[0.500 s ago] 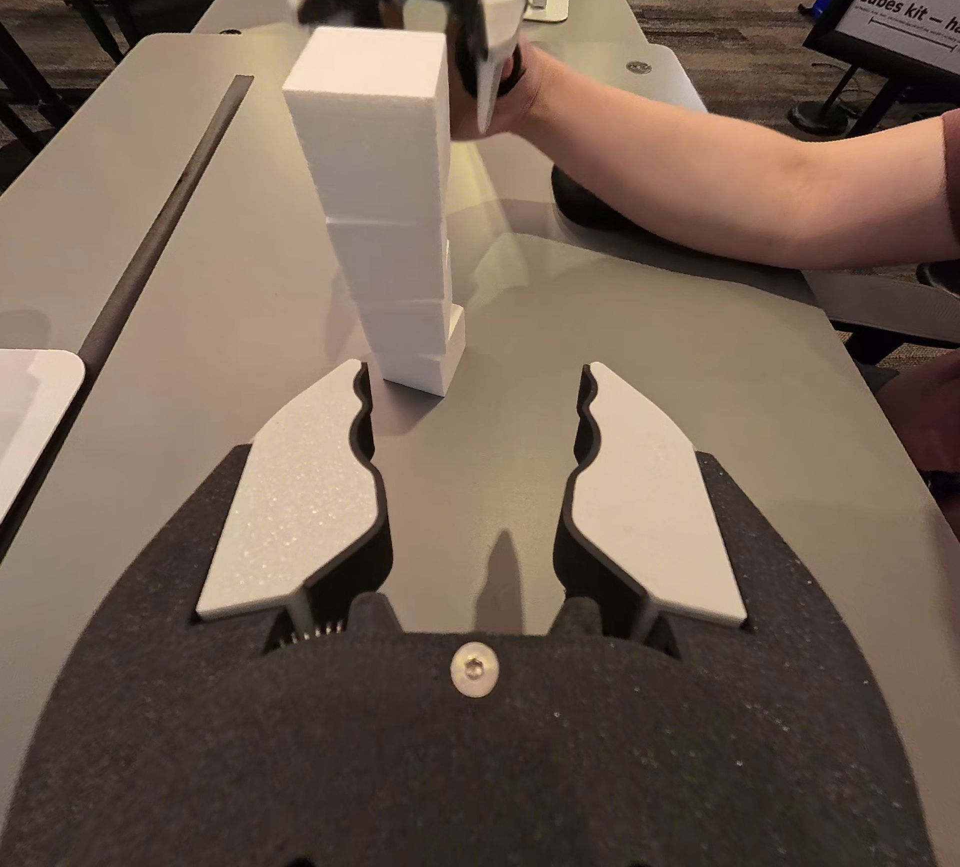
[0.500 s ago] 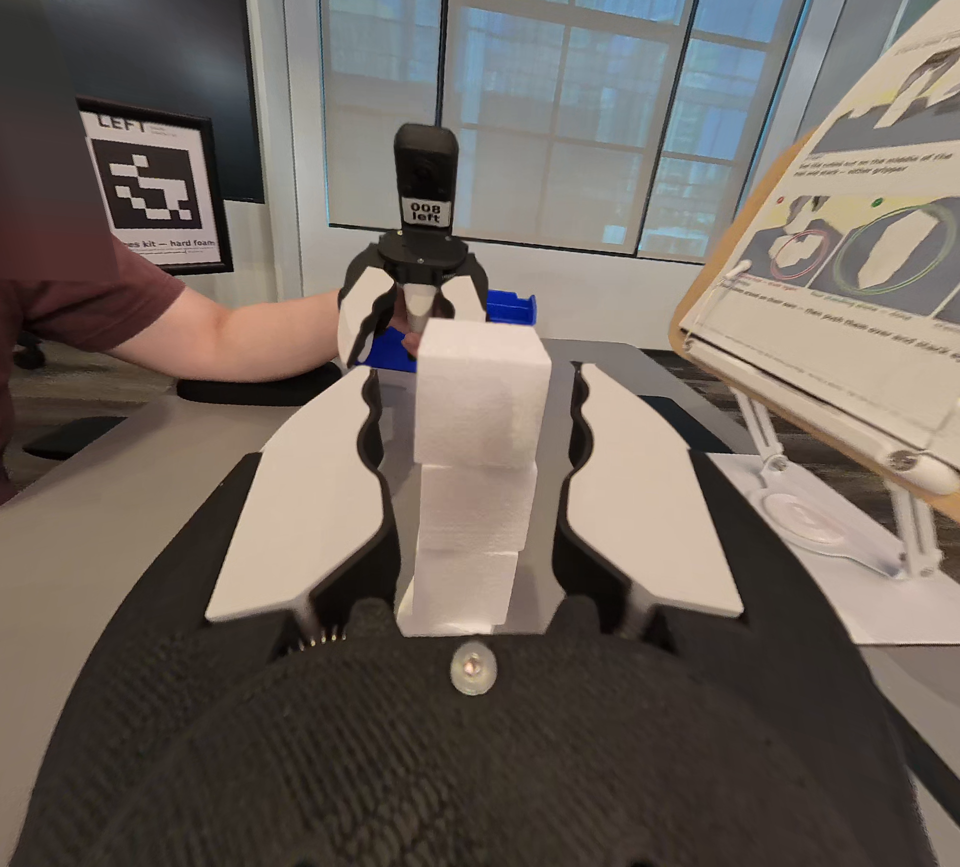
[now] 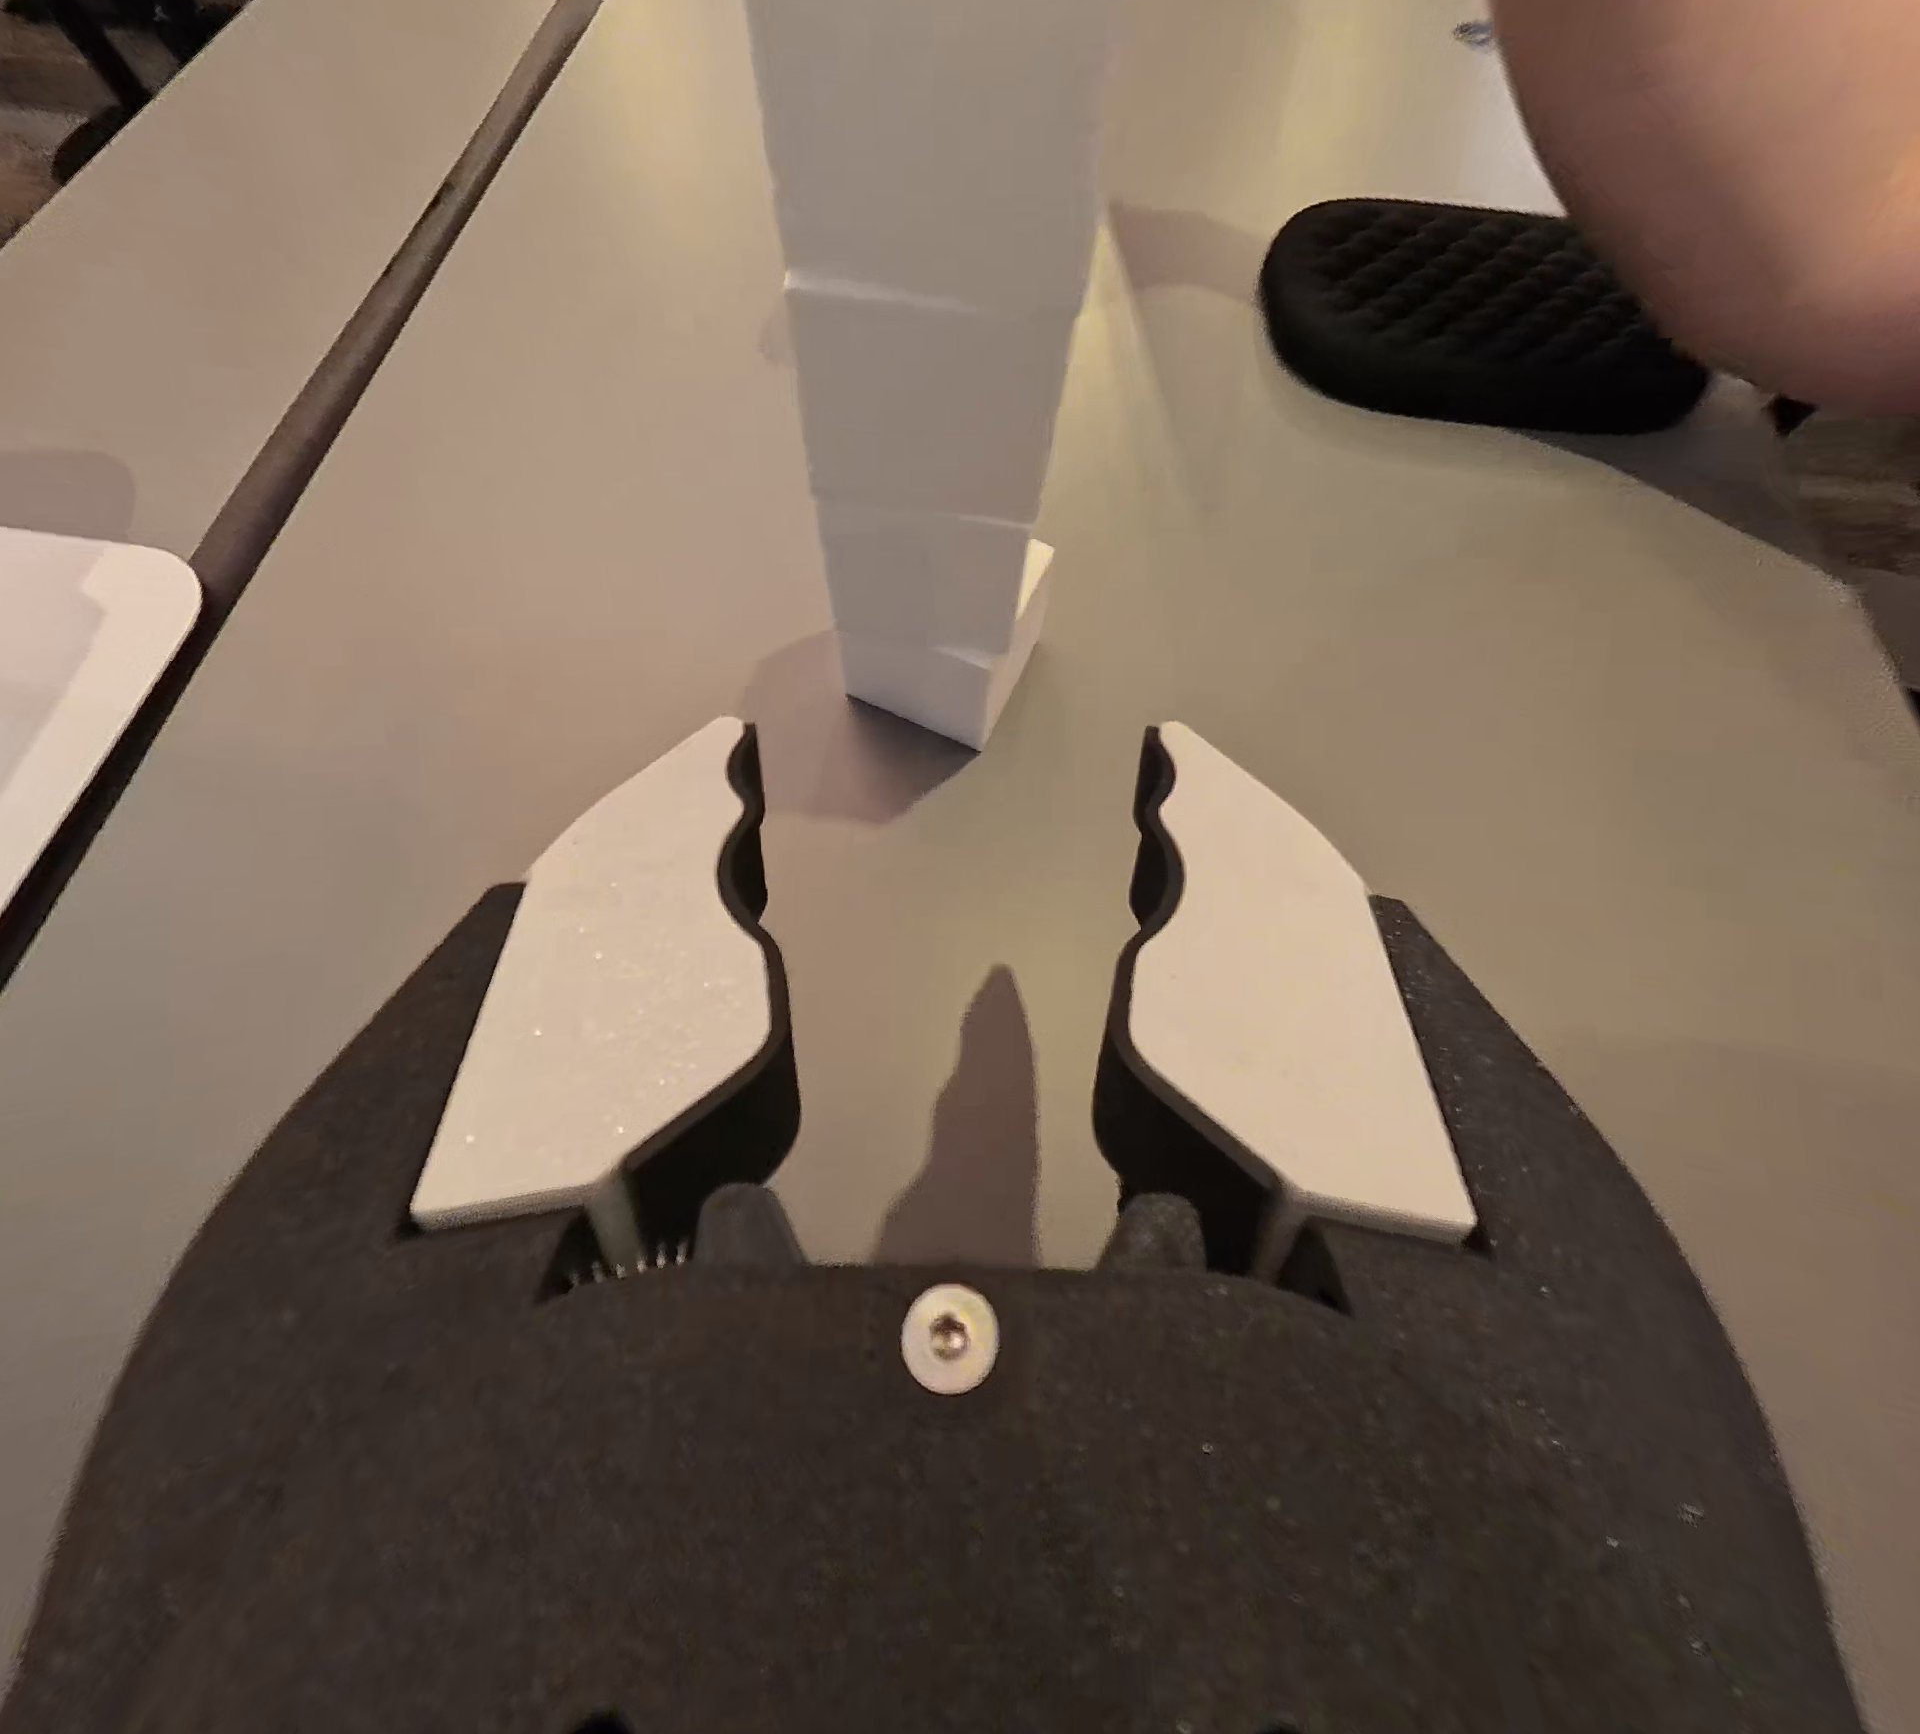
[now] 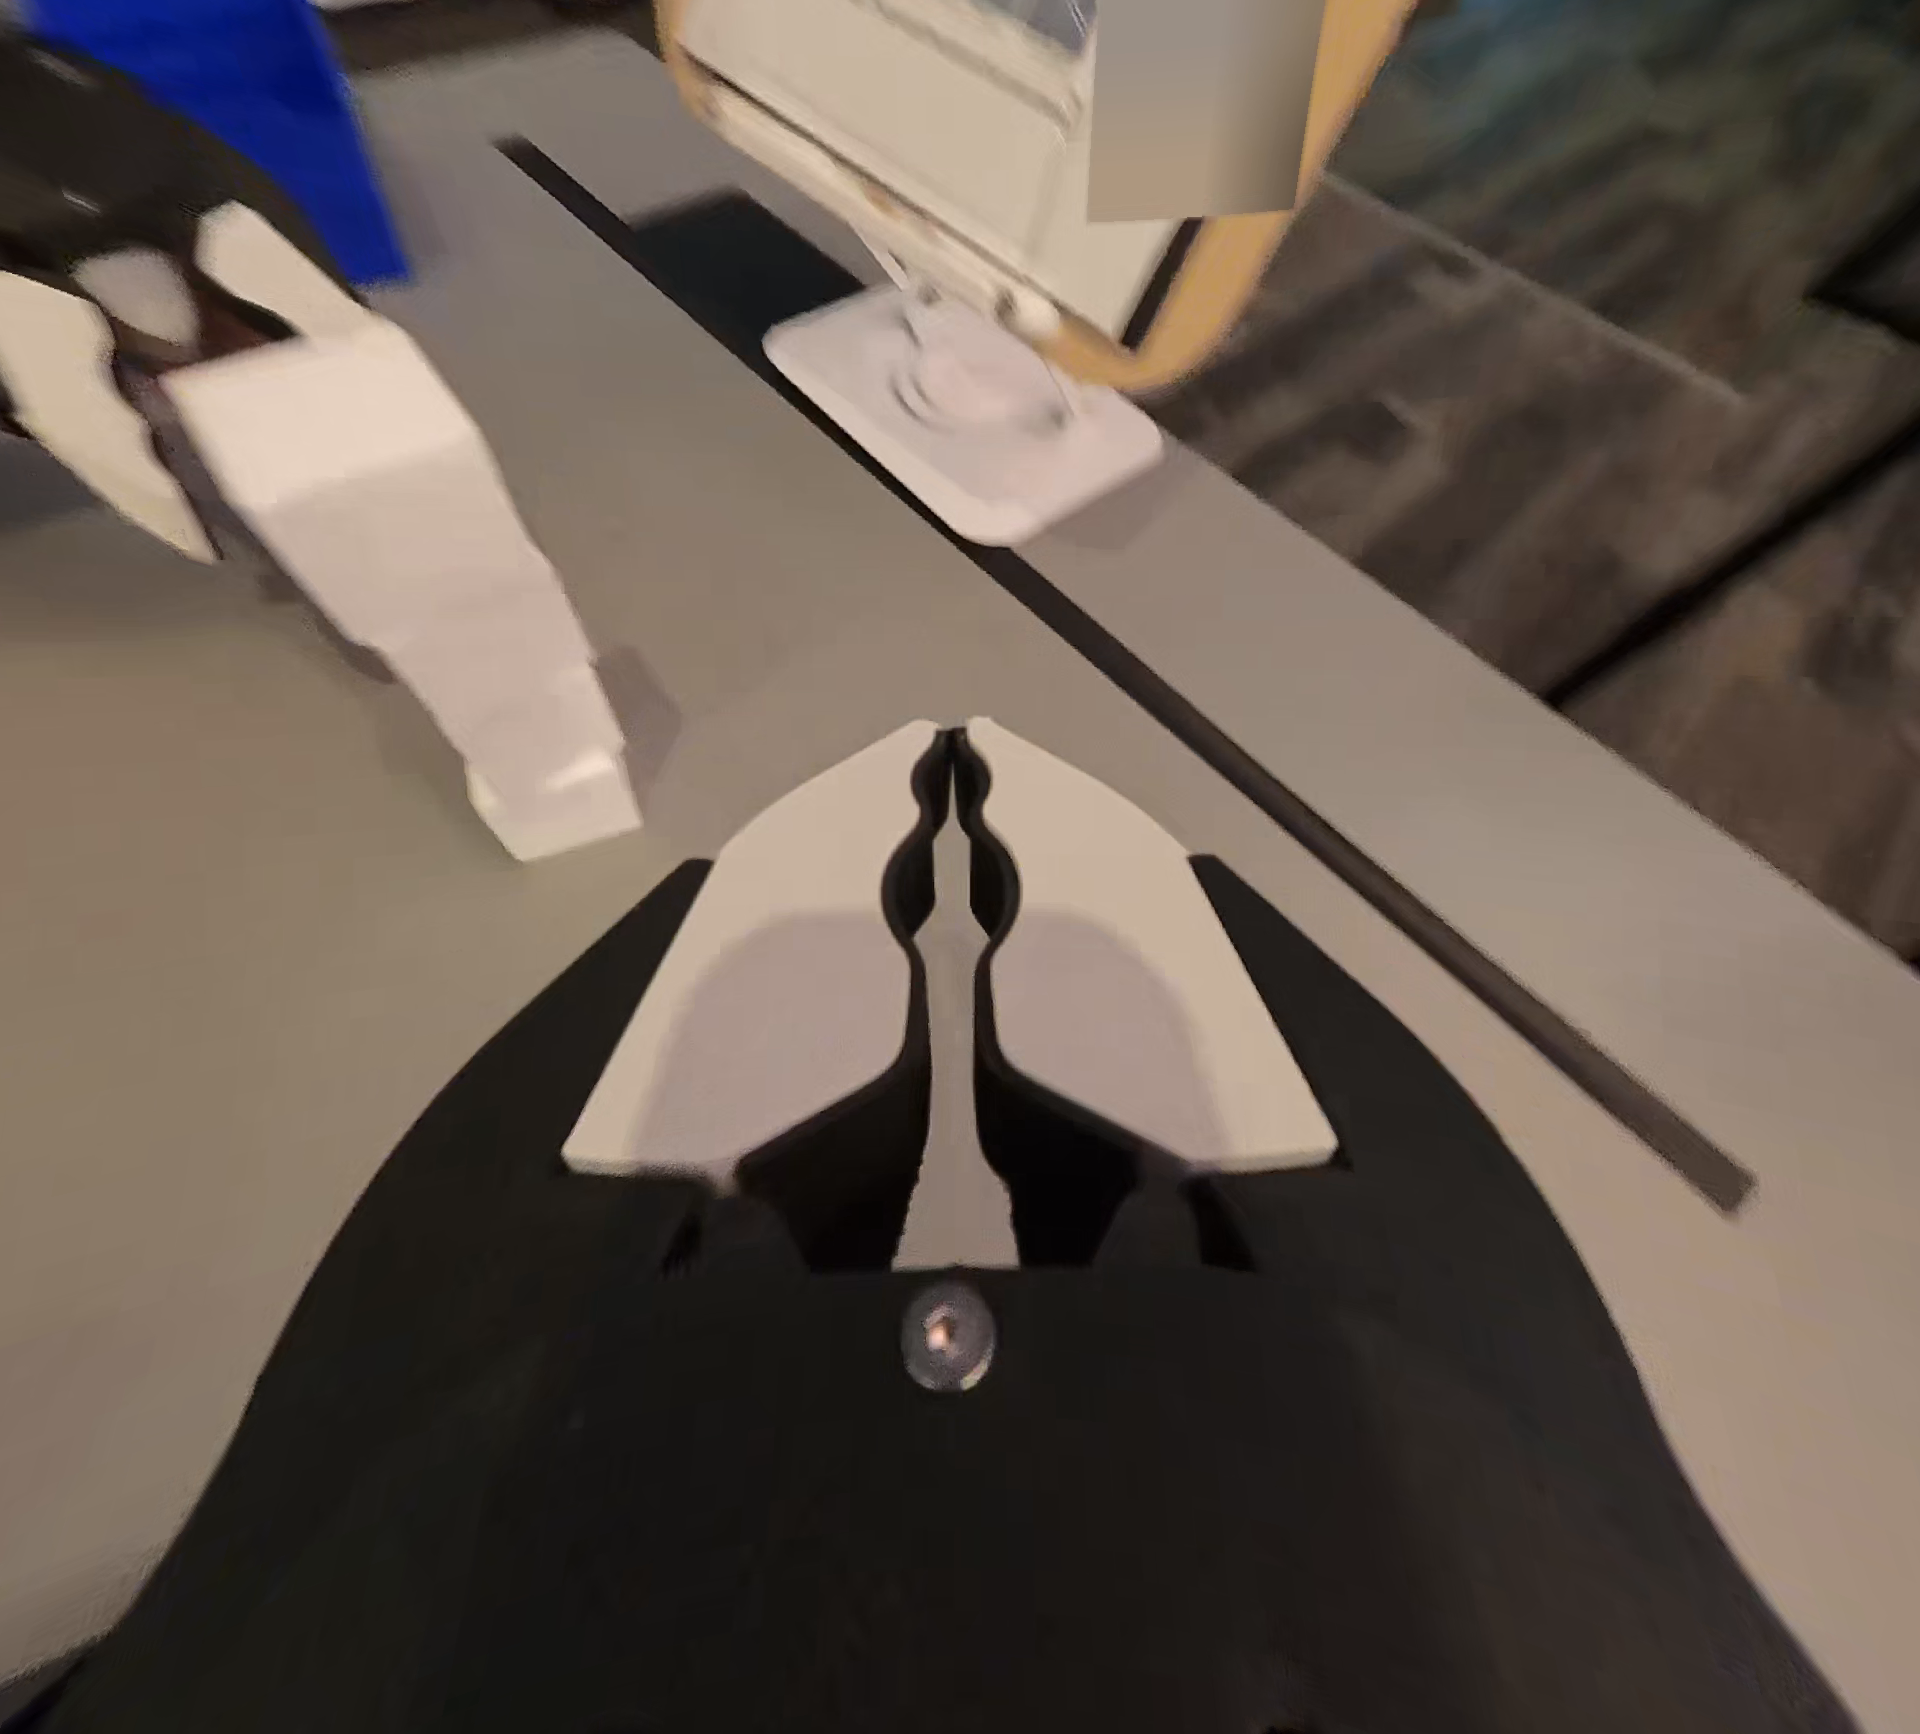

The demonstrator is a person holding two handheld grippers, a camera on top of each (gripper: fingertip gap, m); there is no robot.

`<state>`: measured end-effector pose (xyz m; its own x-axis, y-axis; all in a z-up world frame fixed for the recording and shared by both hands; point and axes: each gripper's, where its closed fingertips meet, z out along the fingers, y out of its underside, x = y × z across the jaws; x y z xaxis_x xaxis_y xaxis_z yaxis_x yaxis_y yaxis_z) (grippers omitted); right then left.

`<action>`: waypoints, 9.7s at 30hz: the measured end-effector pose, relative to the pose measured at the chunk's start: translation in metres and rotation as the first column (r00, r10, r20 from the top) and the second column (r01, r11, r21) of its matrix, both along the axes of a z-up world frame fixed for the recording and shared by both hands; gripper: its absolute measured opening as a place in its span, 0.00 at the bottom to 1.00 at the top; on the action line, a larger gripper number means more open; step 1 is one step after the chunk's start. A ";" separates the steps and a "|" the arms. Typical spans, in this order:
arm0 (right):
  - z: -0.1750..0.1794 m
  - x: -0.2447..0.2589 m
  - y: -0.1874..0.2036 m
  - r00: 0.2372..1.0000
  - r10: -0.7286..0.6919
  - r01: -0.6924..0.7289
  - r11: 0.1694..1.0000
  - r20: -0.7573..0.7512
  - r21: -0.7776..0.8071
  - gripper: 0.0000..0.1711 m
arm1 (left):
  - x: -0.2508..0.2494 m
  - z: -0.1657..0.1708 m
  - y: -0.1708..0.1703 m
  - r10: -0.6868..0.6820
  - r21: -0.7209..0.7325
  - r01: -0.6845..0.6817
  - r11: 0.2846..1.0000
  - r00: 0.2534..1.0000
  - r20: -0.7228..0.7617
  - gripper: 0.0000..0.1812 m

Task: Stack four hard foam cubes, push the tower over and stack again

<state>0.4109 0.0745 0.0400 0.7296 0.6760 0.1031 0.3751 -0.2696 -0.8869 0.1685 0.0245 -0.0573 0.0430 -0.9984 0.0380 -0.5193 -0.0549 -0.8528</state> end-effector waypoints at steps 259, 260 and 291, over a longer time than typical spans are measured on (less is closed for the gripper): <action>-0.169 0.015 -0.115 0.848 -0.512 0.510 0.717 0.137 -0.475 0.34 | -0.168 0.207 -0.220 -0.701 0.617 0.787 0.002 -0.439 0.562 0.40; -0.169 0.015 -0.115 0.849 -0.511 0.509 0.718 0.137 -0.475 0.34 | -0.166 0.207 -0.221 -0.706 0.605 0.796 0.003 -0.426 0.565 0.40; 0.009 -0.043 -0.091 0.963 0.114 -0.056 0.971 0.245 -0.232 0.34 | -0.008 0.149 -0.087 -0.351 0.081 0.357 0.931 0.807 0.475 0.37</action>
<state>0.3678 -0.0161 0.0489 0.6373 0.7613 0.1191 0.6110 -0.4050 -0.6802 0.1606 -0.0625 0.0914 -0.3396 -0.9402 -0.0275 -0.0378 0.0428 -0.9984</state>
